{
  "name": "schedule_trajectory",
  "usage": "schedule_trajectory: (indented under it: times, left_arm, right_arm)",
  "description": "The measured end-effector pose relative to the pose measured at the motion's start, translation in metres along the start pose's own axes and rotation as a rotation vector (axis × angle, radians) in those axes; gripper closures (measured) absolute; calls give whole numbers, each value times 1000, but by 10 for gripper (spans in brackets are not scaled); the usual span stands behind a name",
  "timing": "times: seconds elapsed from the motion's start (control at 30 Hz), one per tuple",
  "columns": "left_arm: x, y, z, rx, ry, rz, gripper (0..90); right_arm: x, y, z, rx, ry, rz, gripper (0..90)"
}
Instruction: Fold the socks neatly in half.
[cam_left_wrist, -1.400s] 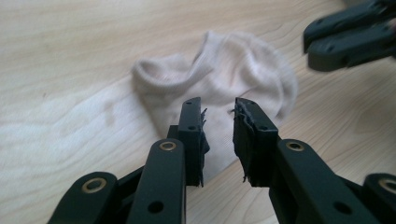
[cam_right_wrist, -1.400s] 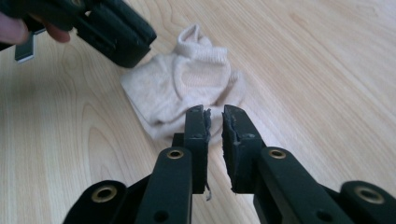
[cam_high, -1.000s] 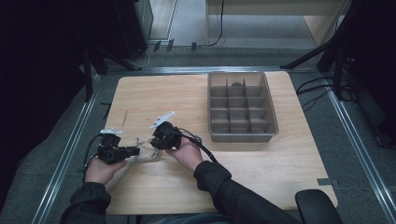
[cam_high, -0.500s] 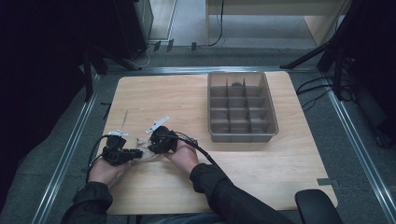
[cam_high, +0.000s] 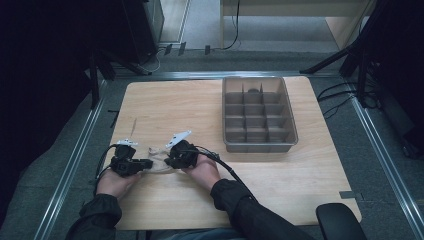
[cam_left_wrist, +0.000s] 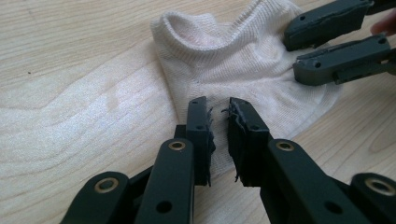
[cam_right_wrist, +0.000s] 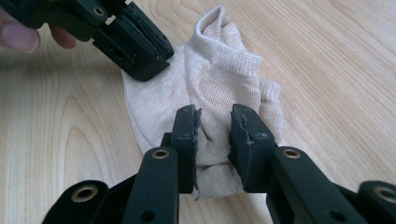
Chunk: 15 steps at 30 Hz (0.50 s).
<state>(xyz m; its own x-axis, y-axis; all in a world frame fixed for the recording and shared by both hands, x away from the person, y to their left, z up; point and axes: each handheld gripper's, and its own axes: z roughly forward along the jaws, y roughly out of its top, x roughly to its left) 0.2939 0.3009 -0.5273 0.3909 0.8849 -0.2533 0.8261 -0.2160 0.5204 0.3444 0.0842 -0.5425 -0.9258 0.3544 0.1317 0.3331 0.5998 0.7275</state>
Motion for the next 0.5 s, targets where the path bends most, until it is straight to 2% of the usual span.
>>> schedule_trajectory:
  times: [0.2, 0.5]
  left_arm:
    - [2, 0, 0, 0, -8, -19, 786]
    - [0, 0, 1, -3, -7, -20, 789]
  right_arm:
    - [-2, -4, -2, -5, 4, -7, 723]
    - [-1, -12, -6, -29, -1, -23, 733]
